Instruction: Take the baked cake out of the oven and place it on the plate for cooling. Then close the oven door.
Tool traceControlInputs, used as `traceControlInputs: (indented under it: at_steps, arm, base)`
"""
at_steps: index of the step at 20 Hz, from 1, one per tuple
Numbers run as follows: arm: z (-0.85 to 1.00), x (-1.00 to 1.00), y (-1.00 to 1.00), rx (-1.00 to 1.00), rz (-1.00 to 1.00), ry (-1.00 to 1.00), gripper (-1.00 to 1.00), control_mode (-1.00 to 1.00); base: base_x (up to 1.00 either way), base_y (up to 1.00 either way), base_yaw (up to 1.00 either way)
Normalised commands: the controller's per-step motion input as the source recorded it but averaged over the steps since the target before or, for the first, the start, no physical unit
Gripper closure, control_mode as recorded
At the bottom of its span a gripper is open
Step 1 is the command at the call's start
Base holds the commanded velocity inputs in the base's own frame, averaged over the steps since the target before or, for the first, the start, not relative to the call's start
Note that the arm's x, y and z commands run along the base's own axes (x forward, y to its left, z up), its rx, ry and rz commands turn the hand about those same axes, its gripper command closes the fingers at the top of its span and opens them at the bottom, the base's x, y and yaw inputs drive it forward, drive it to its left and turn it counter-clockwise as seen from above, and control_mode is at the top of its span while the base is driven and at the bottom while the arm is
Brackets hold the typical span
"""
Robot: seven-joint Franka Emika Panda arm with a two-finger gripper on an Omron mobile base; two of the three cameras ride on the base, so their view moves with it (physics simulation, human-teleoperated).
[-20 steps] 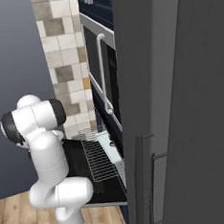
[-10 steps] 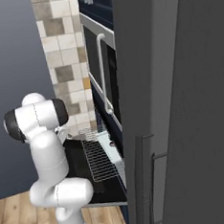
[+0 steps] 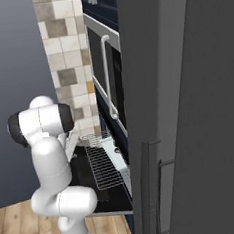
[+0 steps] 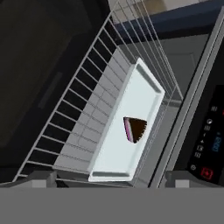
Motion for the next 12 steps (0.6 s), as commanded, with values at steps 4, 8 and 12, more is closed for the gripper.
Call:
traceControlInputs:
  at_steps: [4,8,12]
  arm:
    - [0.04,0.17,-0.11,-0.19,0.08,0.27,-1.0,-1.0]
    - [0.02,0.22,0.0,-0.21,0.01,0.26,-1.0,-1.0]
    - [-0.01,0.2,0.0,-0.26,0.0,0.19,-1.0,-1.0]
  base:
    - [0.0,0.0,0.0]
    - [0.0,0.0,0.0]
    - [0.0,0.0,0.0]
